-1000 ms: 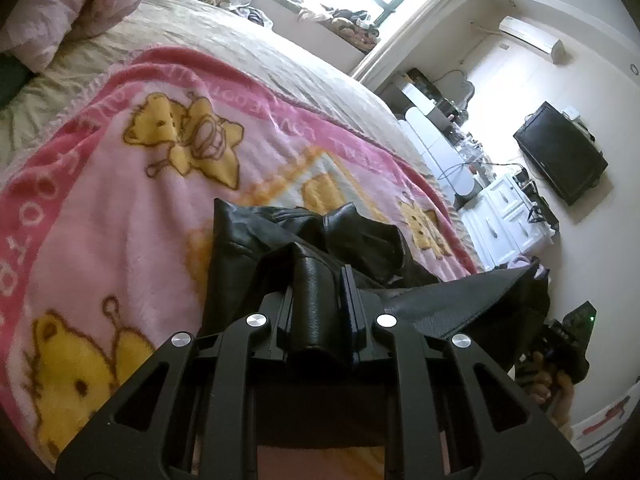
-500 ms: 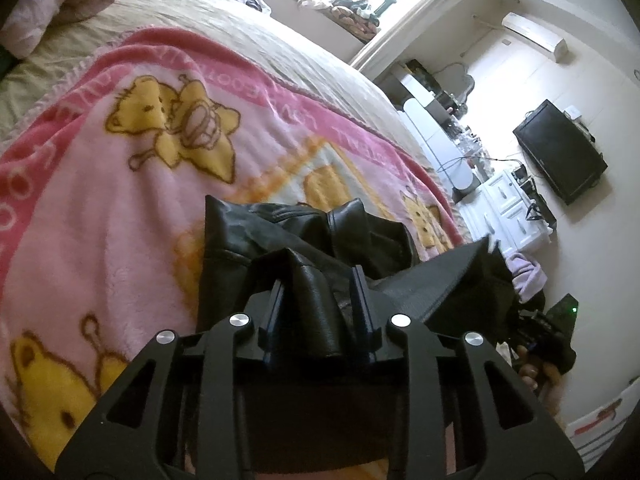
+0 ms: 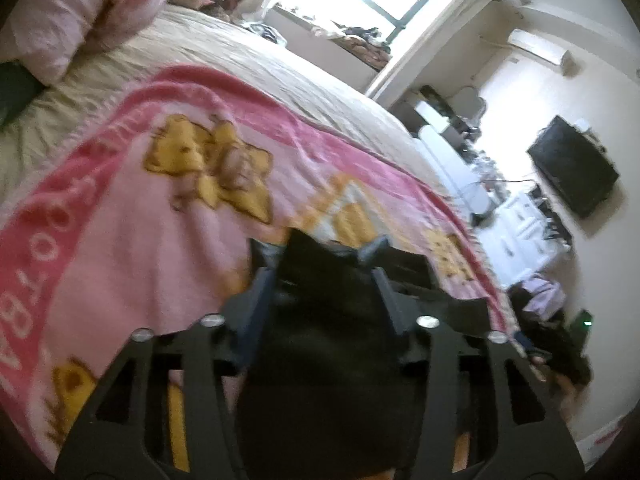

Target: Fold large clothes

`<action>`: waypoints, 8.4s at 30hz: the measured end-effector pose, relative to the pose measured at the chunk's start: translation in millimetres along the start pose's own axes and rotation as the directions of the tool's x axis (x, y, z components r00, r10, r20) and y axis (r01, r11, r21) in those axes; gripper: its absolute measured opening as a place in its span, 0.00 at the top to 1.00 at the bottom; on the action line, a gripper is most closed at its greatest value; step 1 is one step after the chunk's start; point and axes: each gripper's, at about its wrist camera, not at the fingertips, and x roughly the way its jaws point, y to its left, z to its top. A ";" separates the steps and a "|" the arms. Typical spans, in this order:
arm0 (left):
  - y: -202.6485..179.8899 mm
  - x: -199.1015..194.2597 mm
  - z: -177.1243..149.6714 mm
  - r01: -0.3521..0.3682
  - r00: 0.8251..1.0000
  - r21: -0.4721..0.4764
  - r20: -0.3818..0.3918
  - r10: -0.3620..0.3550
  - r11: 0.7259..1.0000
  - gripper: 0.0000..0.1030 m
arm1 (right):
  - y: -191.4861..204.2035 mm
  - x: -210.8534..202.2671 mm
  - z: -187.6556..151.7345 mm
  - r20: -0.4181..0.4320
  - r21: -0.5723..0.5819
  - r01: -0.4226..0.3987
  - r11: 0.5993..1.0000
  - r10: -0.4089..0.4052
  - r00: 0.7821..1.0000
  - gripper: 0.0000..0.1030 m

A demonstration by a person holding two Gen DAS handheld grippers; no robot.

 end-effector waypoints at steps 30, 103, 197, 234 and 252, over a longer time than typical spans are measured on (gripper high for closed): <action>-34.2 56.0 13.0 -0.155 0.988 0.227 0.049 0.148 0.961 0.93 | 10.5 33.0 24.5 0.067 -0.240 0.123 0.963 -0.110 0.992 0.94; 11.3 40.8 -88.3 -0.204 0.954 0.142 -0.192 0.229 0.969 0.67 | -49.5 -20.0 -93.3 -0.094 -0.153 0.135 0.979 -0.150 0.984 0.87; -13.6 57.1 -46.4 -0.066 0.984 0.112 -0.158 0.084 0.991 0.60 | 155.4 98.1 -84.3 -0.185 -0.428 0.022 0.903 -0.111 0.976 0.72; -14.0 47.7 -40.2 -0.003 0.985 0.105 -0.172 0.021 0.995 0.65 | 256.3 82.1 -272.1 0.076 -0.917 0.083 0.389 -0.035 0.997 0.45; 16.0 56.7 -36.4 0.106 0.968 -0.128 -0.215 -0.132 0.986 0.09 | 254.9 45.4 -268.2 0.160 -0.898 0.123 0.422 0.055 0.986 0.77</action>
